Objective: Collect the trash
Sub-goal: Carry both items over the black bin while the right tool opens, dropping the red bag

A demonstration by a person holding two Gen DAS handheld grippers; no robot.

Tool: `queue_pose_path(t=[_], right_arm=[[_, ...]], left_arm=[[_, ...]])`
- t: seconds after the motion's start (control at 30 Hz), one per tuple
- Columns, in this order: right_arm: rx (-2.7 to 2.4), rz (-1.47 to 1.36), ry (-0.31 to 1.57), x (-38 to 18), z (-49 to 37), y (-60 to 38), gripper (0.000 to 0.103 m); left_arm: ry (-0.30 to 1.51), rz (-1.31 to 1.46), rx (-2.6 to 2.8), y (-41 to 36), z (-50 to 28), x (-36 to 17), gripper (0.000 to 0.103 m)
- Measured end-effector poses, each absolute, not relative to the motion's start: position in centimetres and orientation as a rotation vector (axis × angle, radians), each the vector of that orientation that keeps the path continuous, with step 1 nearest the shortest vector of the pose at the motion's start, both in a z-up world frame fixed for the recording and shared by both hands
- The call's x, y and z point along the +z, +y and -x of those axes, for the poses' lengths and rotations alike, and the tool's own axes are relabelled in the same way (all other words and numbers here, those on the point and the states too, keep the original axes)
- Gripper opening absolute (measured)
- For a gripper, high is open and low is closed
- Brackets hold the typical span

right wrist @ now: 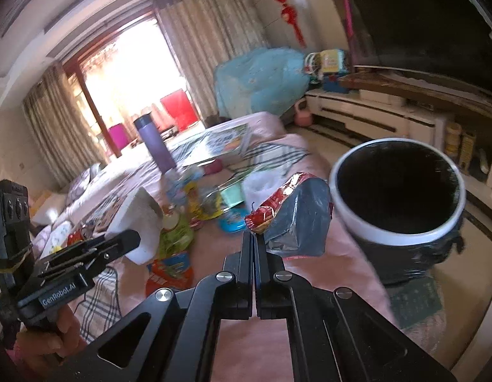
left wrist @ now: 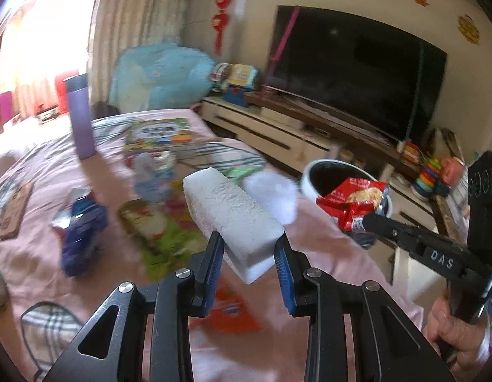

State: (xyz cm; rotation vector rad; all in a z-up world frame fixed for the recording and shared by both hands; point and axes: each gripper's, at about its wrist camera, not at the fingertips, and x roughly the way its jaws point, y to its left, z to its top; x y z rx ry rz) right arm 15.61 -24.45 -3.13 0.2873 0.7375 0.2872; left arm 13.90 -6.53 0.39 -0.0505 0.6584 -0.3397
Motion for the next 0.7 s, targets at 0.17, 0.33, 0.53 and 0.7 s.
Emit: queue_pose_path(t=[0.17,0.33,0.53,0.7], right_arm=[[0.214,-0.324,0.725,-2.9,-15.8,-28.6,0.0],[0.151,-0.344,0.723,-2.8,-16.7,-32.5,0.0],[0.128,-0.354,0.749,-3.4,-19.1,-35.4,0.0],[0.136,-0.366,0.79,-4.5,-21.2,-37.2,0.0]], left_arm=[[0.684,0.021,-0.424,-9.5,-15.9,0.4,0.031],[0.702,-0.009,-0.483,-12.1,-19.3,-0.1,0.031],[0.736,-0.026,-0.549,-15.1,-24.4,-1.2,0.031],[0.764,-0.042,-0.589,-17.3,-28.7,-1.7,0.031]])
